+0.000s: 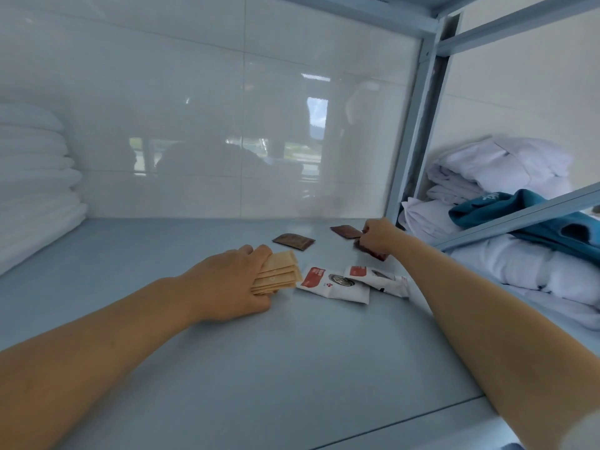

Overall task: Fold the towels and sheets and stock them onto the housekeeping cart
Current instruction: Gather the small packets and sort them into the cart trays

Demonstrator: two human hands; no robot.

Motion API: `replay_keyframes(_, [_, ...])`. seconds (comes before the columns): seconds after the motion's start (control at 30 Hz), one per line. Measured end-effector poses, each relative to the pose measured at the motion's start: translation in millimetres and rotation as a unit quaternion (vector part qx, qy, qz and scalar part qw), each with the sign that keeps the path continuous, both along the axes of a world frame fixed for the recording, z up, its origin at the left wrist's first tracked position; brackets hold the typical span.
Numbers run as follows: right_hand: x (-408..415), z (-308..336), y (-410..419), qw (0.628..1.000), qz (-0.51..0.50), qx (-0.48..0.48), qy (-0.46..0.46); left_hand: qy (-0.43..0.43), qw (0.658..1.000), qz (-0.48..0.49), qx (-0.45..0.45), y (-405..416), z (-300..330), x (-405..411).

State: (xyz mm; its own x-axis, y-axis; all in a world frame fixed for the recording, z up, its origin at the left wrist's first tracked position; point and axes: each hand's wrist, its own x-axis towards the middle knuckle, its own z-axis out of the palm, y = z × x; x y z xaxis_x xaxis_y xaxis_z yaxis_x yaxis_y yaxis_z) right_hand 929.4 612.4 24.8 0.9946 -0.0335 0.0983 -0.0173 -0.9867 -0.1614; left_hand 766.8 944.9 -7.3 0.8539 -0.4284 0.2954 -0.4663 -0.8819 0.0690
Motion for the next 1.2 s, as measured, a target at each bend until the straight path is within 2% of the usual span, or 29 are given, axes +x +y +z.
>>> replay_keyframes(0.1, [1,-6,-3,1.000,-0.016,0.010,0.023,-0.008,1.000,0.003,-0.001,0,-1,0])
replay_keyframes(0.27, [-4,-12,1,0.995,0.010,-0.095,0.033,-0.005,1.000,0.003,-0.010,0,0,-3])
replay_keyframes(0.47, [-13,-15,3,0.997,0.070,0.023,0.004,-0.006,1.000,0.000,-0.008,-1,1,-6])
replay_keyframes(0.67, [-31,-9,1,0.991,0.111,0.059,0.034,-0.014,1.000,0.010,0.000,-3,2,-10])
replay_keyframes(0.83, [-44,-11,-14,0.989,0.129,0.067,0.010,-0.001,1.000,0.010,-0.004,-4,5,-10])
replay_keyframes(0.97, [-46,-12,-24,0.996,0.071,-0.016,0.054,-0.001,1.000,0.020,0.000,-4,3,-10])
replay_keyframes(1.2, [-45,11,-17,0.981,0.092,-0.134,0.102,0.034,0.999,0.033,0.013,-6,7,-10])
